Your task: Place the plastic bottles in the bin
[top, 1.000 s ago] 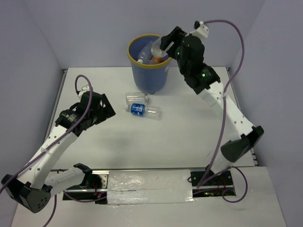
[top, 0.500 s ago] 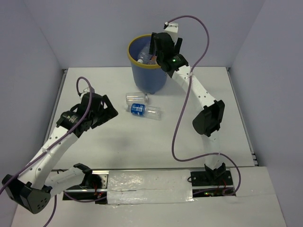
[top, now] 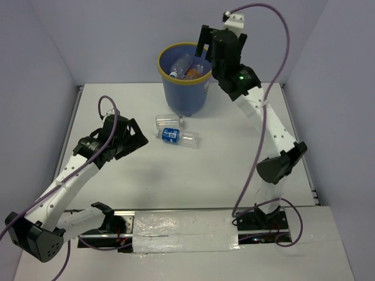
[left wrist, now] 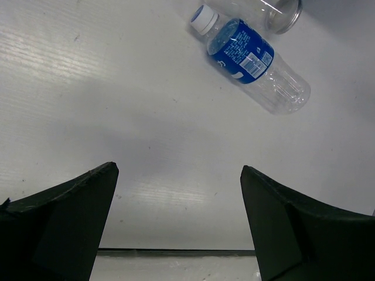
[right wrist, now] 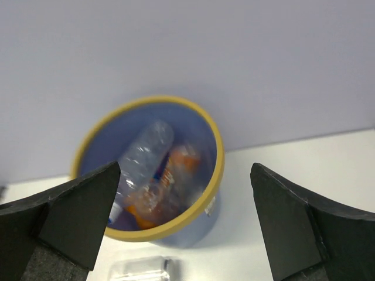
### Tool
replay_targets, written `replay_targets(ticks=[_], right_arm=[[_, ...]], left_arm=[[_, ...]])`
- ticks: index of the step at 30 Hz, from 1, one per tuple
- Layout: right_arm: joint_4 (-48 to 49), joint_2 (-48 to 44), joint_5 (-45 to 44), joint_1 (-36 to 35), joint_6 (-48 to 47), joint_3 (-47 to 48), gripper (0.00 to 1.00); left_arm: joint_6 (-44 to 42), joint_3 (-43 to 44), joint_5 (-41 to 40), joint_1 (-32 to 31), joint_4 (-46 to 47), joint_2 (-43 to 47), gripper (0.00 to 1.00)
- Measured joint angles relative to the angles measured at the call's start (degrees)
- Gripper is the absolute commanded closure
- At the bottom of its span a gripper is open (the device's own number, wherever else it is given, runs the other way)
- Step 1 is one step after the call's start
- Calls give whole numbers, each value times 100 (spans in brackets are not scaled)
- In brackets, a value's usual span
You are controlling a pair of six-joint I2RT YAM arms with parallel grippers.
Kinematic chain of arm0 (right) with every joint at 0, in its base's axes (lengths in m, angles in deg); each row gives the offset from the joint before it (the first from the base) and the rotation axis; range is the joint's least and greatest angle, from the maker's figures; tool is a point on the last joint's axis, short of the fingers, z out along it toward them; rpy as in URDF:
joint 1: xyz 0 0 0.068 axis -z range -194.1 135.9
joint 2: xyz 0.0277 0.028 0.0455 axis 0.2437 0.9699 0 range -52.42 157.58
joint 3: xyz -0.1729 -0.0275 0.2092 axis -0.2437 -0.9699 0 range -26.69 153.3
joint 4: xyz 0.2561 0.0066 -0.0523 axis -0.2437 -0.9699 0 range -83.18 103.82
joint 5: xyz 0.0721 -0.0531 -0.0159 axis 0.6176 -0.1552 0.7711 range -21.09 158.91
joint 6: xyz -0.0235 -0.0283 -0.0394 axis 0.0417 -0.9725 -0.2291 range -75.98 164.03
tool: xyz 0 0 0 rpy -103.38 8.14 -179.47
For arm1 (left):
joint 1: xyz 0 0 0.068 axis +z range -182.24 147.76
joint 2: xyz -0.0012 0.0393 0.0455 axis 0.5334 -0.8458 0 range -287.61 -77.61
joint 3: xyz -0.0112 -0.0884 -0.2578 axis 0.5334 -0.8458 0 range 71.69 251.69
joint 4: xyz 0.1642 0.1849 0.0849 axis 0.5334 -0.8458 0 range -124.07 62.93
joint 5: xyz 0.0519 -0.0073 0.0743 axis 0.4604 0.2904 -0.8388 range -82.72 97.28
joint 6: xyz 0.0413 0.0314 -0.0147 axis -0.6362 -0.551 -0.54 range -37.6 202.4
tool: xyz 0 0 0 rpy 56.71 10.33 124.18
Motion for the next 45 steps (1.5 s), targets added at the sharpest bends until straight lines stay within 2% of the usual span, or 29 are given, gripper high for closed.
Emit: replay_targets(ticks=[4,6,9,15,18,24,28,35,40,45], right_arm=[[-48,-627,219,-2,-20,92,0],[-87,-931,387,-2,37,-197,0],[-153,-1679,590,-15,256,-1523,0],[227,-3132,1117,-68,868,-5355,2],[284,-3296,1648,-201,645,-6356,0],[575,-2640,2601,-610,-553,-6155,0],[590,-1700,3093,-748,-1502,-5617,0],[363,-363,3331,-1021,-2782,-5276,0],[354,-68,3499,-1121,-3257,-5132,0],[533,192,3289,-1154,-3517,-5001,2]], left_arm=[[-2,-7,15,0,76,-50,1],[-2,-7,13,0,109,-85,1],[-9,-7,11,0,170,-190,1],[-22,-7,13,0,232,-426,1],[-39,-7,15,4,249,-474,1],[-39,9,-15,11,238,-494,1],[-35,70,-125,20,170,-442,1],[-39,251,-306,46,-13,-138,1],[-39,284,-337,72,-76,-90,1],[-39,282,-332,74,-101,-90,1]])
